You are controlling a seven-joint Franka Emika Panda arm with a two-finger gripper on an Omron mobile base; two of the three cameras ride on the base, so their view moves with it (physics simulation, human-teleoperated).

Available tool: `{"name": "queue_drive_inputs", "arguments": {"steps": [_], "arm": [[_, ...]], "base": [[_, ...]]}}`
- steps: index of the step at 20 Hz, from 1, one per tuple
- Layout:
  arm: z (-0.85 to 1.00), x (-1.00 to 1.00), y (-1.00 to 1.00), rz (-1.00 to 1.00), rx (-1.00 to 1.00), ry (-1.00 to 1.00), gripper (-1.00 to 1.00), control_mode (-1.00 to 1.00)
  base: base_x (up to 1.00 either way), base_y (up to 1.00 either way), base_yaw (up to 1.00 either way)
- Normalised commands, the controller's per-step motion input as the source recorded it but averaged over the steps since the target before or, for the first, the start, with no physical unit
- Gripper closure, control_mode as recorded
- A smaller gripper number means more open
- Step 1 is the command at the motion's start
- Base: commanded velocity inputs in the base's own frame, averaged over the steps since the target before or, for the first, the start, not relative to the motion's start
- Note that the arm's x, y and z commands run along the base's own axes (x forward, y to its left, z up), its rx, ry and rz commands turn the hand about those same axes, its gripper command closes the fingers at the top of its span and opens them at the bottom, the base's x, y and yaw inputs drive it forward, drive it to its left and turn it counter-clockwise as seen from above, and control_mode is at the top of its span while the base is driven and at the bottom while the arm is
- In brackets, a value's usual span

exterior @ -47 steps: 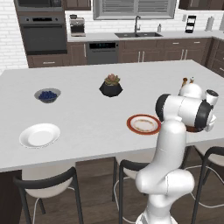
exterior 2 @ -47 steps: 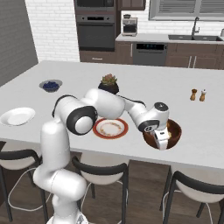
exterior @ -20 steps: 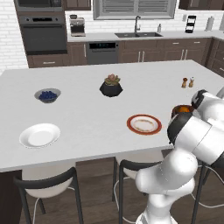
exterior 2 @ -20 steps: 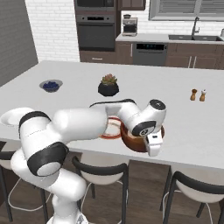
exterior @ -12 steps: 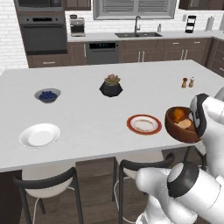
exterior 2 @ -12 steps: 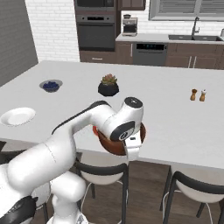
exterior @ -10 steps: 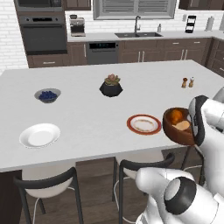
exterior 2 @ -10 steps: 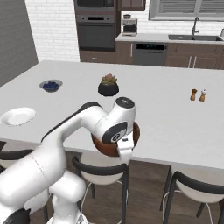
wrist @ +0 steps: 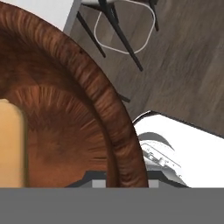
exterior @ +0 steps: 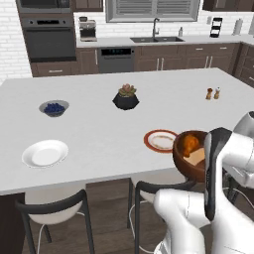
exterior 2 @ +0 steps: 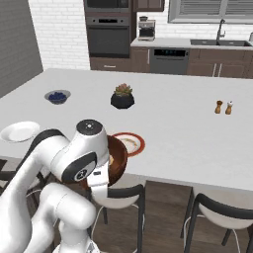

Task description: Pick the chicken drumstick and squash from their plates and place them in the bowl. Then put the bowl in the fridge.

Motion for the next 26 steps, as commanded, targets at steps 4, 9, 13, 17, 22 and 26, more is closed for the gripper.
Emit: {"name": "queue_drive_inputs", "arguments": {"steps": [4,9,13,17,22,26], "arm": [[0.35,-0.55,0.84,0.01,-0.02,0.0,1.0,-1.0],[0.04,-0.28,0.64,0.01,0.0,0.01,1.0,-1.0],[0.0,-0.01,0.0,0.0,0.0,0.0,1.0,1.0],[0.0,0.0,0.0,0.0,0.0,0.0,1.0,1.0],[0.0,0.0,0.0,0.0,0.0,0.0,1.0,1.0],[0.0,0.0,0.0,0.0,0.0,0.0,1.0,1.0]], "base": [[0.0,0.0,0.0],[0.0,0.0,0.0],[-0.33,0.0,-0.02],[-0.37,0.0,-0.38],[0.02,0.02,-0.82],[0.02,0.07,-0.89]]}}
